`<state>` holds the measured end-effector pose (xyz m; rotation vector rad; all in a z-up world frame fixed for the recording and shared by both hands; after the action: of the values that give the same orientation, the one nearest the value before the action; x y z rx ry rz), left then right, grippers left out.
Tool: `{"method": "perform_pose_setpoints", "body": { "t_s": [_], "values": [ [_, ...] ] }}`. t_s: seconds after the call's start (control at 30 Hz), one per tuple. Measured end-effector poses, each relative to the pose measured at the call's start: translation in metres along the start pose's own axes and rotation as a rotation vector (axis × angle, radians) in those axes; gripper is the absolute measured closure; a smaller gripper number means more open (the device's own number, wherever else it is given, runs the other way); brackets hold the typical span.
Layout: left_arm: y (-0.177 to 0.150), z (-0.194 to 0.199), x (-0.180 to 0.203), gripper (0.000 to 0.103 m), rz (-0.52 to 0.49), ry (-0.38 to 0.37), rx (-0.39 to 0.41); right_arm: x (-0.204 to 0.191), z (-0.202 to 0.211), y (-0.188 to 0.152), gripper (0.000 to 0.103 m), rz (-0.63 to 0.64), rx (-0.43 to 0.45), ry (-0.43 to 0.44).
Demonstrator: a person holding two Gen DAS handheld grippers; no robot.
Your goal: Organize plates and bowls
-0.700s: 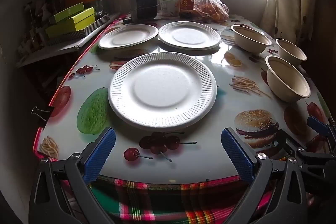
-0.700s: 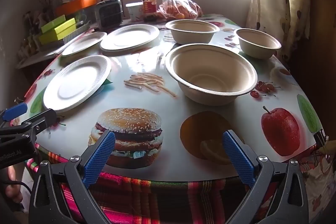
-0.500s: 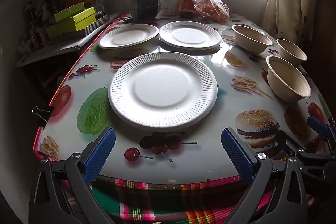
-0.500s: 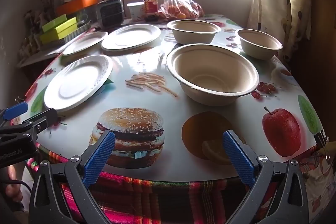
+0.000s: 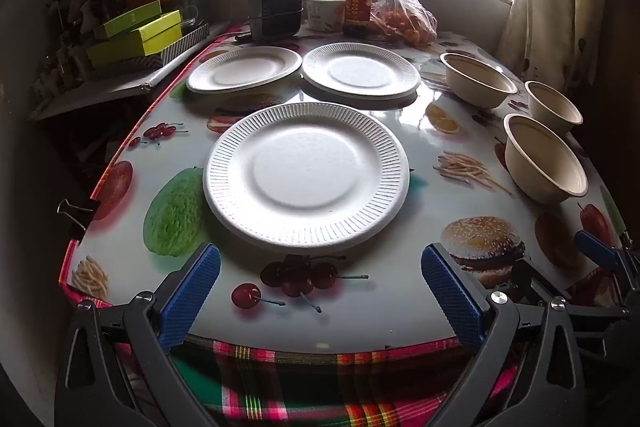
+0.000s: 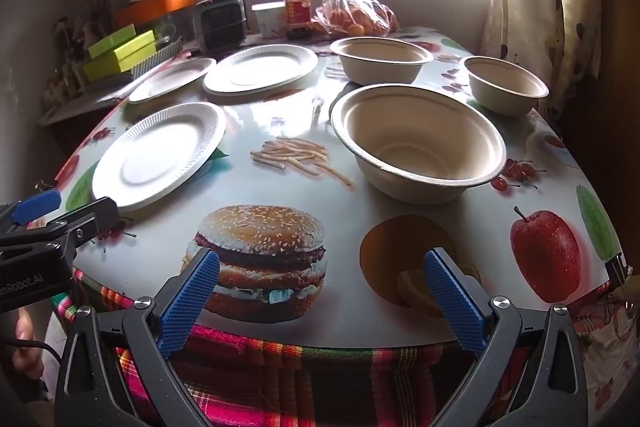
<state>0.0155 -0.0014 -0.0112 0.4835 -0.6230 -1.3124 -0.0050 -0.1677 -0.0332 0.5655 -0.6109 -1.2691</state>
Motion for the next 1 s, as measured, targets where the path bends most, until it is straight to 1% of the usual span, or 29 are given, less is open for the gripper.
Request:
{"method": "perform_pose_setpoints", "body": {
  "t_s": [0.1, 0.23, 0.43, 0.53, 0.8, 1.0],
  "values": [
    [-0.0009, 0.0016, 0.0029, 0.002, -0.016, 0.000, 0.009, 0.0009, -0.0002, 0.0001, 0.000, -0.007, 0.000, 0.001],
    [-0.0001, 0.0032, 0.0022, 0.002, 0.001, -0.023, 0.006, 0.0023, -0.0003, 0.0011, 0.000, -0.008, -0.001, 0.000],
    [0.0014, 0.0035, 0.0019, 0.002, 0.004, -0.011, 0.005, 0.0040, 0.0009, 0.0018, 0.000, -0.008, 0.000, -0.013],
    [0.0018, 0.0045, 0.0022, 0.002, 0.010, -0.030, 0.007, 0.0056, 0.0028, 0.0026, 0.000, -0.008, 0.003, -0.024],
    [0.0046, 0.0099, 0.0024, 0.002, -0.001, 0.001, 0.043, 0.0069, 0.0056, 0.0045, 0.000, -0.008, 0.016, -0.031],
    [0.0054, 0.0103, 0.0004, 0.002, 0.001, 0.013, 0.052, 0.0066, 0.0079, 0.0056, 0.000, -0.010, 0.027, -0.039]
  ]
}}
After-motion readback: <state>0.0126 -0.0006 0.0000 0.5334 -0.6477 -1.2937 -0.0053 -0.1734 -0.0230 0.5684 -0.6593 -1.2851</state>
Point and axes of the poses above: each gripper's, at about its wrist camera, not at the fingertips, and z roughly against the way its jaws point, x to its right, y to its top, the point moved 2 cm from there along -z, roughly the way its jaws point, and after that the axes turned 11 degrees about z, right-handed, at the moved point
